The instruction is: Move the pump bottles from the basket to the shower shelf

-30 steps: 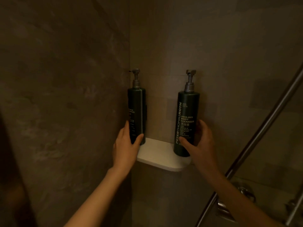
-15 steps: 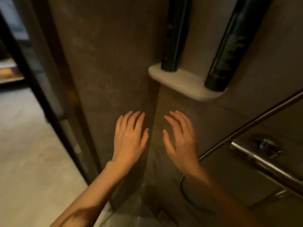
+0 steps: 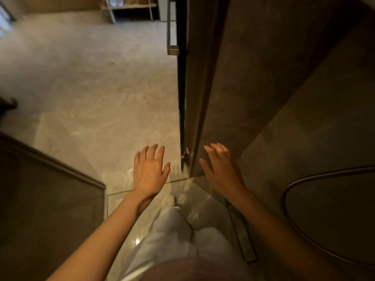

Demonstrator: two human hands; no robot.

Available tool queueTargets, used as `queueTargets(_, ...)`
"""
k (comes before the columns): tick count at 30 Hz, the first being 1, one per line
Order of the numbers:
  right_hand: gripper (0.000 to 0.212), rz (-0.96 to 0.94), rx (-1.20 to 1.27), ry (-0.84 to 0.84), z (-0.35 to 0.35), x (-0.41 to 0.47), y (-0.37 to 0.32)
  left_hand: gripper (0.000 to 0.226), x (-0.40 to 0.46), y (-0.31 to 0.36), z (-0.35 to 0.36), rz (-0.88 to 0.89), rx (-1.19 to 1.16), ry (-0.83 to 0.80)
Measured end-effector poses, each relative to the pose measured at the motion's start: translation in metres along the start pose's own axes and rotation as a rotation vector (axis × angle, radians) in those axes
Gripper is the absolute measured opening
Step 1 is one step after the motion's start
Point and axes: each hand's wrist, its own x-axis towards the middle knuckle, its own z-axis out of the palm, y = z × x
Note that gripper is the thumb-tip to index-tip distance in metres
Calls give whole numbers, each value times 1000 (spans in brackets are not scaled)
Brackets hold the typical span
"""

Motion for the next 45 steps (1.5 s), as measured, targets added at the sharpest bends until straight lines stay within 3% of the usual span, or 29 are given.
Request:
queueTargets(5, 51, -97, 22, -238, 35, 42, -53, 54, -3, -59, 3, -193, -46, -37)
queueTargets(17, 48, -316, 21, -185, 102, 243, -224, 49, 104, -256, -60, -370, -87, 142)
queueTargets(21, 48, -318, 27, -134, 112, 303, -254, 49, 140, -301, -71, -401, -51, 130)
queueTargets(26, 47, -344, 21, -190, 138, 368, -276, 49, 193, -344, -72, -452, -69, 129)
queueTargets(31, 48, -401, 11, -249, 169, 462, -298, 47, 275, -393, -77, -504, -98, 160)
queueTargets(40, 47, -486, 93, -185, 175, 714, -364, 52, 483, -492, -142, -621, -53, 237)
queueTargets(45, 48, -572, 36, -266, 197, 810, -401, 54, 549, -538, -143, -742, -121, 191)
